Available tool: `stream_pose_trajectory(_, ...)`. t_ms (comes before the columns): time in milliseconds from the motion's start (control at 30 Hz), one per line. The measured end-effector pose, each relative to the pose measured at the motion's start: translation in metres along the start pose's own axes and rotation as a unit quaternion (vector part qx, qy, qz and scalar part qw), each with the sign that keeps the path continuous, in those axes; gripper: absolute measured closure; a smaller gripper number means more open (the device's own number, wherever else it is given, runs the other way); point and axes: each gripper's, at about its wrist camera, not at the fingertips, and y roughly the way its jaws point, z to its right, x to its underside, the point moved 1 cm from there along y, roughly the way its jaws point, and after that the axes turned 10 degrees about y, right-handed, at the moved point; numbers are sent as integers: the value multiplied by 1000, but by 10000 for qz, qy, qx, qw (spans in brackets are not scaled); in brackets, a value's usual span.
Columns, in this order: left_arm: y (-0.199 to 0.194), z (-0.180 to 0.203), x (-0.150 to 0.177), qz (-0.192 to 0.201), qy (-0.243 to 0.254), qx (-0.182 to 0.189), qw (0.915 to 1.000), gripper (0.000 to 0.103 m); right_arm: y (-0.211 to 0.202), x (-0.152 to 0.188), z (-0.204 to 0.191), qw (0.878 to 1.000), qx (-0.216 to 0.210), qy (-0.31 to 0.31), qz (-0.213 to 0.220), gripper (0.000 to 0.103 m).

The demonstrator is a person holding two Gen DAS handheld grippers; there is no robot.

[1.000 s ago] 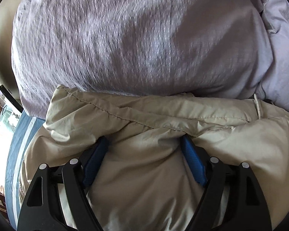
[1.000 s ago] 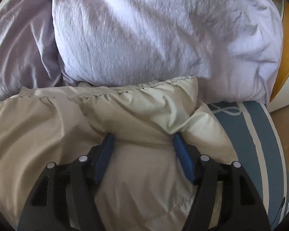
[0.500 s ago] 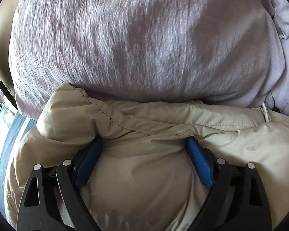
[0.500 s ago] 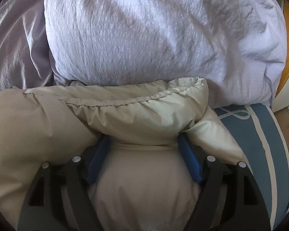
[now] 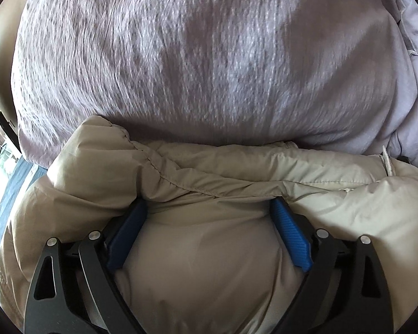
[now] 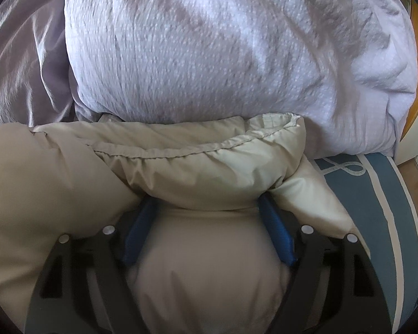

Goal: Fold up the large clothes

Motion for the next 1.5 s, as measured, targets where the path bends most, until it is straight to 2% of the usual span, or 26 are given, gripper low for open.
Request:
stream_pose_trajectory(233, -3, 8, 5, -146, 39, -60, 9999, 10, 20, -1, -11, 9998, 80, -100, -124, 26)
stream_pose_trajectory(333, -17, 4, 5, -384, -17, -68, 9992, 11, 22, -8, -9, 9989, 19, -35, -462, 25)
stream_pose_trajectory(433, -45, -4, 11, -320, 48, 135, 9994, 11, 6, -16, 3, 9971, -168, 262, -691, 25)
stream_pose_trajectory(533, -73, -22, 22, -176, 88, 240, 9995, 11, -18, -17, 20, 9970, -202, 479, -574, 17)
stream_pose_trajectory(767, -100, -85, 60, -246, -387, 189, 9988, 11, -49, 8, 69, 9926, -107, 919, -793, 14)
stream_pose_trajectory(967, -96, -117, 91, -566, -810, 139, 9950, 11, -50, 35, 103, 9789, -234, 1590, -1263, 14)
stream_pose_trajectory(1067, -95, -131, 99, -746, -994, 284, 9918, 11, -52, 53, 119, 9688, -494, 1910, -1498, 14)
stream_pose_trajectory(1200, -83, -141, 119, -954, -1413, 608, 9835, 10, -44, 66, 123, 9562, -844, 2165, -1782, 14)
stream_pose_trajectory(1267, -80, -142, 124, -995, -1608, 718, 9793, 10, -41, 70, 119, 9535, -922, 2188, -1855, 14)
stream_pose_trajectory(1300, -76, -143, 126, -1015, -1723, 777, 9767, 10, -41, 70, 118, 9528, -949, 2184, -1883, 15)
stream_pose_trajectory(1433, -69, -142, 127, -1057, -1910, 823, 9724, 11, -36, 78, 109, 9491, -1158, 2215, -1915, 34)
stream_pose_trajectory(1500, -68, -141, 125, -1021, -1913, 828, 9727, 17, -38, 77, 103, 9498, -1123, 2229, -1885, 38)
